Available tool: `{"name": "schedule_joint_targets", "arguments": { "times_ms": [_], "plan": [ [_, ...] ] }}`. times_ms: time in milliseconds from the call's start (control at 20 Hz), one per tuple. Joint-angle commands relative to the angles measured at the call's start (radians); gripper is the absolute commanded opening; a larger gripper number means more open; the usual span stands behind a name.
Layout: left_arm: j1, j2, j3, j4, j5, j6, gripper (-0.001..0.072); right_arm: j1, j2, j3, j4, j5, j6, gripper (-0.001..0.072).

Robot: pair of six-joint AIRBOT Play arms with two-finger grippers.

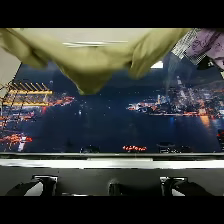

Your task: Fold the clothes and pants, and hang the long-sleeved shirts on hangers.

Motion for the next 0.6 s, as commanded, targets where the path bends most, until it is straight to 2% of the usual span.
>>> {"name": "schedule_joint_targets", "arguments": {
  "times_ms": [0,300,550],
  "plan": [
    [0.022,0.086,0.217,0.203,0.001,-0.173,0.0017,0.0,0.18,0.042,-0.087,0.05,0.032,0.0023],
    [0.022,0.279,0.216,0.383,-0.06,-0.305,0.0017,0.0,0.428,0.042,-0.04,0.171,0.191,0.0023],
    [0.021,0.298,0.187,0.383,-0.105,-0.313,0.0018,0.0,0.456,0.042,-0.031,0.097,0.334,0.0023]
  ]
}}
